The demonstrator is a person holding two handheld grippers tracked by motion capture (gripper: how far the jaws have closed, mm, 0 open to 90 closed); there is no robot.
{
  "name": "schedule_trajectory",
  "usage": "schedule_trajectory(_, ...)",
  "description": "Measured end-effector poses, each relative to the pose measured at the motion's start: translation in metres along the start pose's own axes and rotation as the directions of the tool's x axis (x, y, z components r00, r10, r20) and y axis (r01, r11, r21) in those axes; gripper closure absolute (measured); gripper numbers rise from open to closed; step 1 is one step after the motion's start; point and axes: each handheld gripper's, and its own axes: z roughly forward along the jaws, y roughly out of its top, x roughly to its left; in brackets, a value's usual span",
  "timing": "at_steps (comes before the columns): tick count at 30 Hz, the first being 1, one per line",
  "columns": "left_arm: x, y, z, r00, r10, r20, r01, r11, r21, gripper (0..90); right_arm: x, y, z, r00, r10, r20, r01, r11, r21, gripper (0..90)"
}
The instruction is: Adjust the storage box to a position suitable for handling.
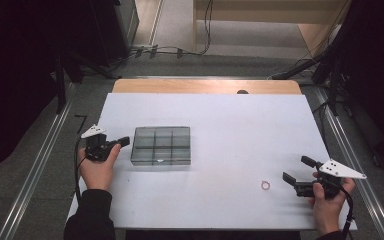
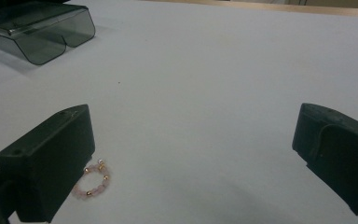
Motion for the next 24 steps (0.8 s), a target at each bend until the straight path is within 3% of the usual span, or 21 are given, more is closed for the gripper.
schedule_trajectory(8,0.007,0.011,0.023,0.9999,-0.009,-0.005,0.009,0.9985,0.054,89.2,0.000,0.000,0.000,1.0000,-0.005,0.000,0.005,1.0000,0.004,0.0)
schedule_trajectory(13,0.009,0.015,0.031,0.9998,-0.021,-0.008,0.021,0.9979,0.061,89.2,0.000,0.000,0.000,1.0000,-0.008,-0.002,0.008,1.0000,0.005,0.0)
schedule_trajectory(16,0.011,0.016,0.034,0.9993,-0.038,-0.004,0.038,0.9986,0.038,89.3,0.000,0.000,0.000,1.0000,-0.009,-0.001,0.009,0.9999,0.005,0.0)
schedule_trajectory(24,0.009,0.019,0.041,0.9991,-0.042,0.010,0.042,0.9986,0.032,89.4,0.000,0.000,0.002,0.9999,-0.016,0.000,0.016,0.9998,0.009,0.0)
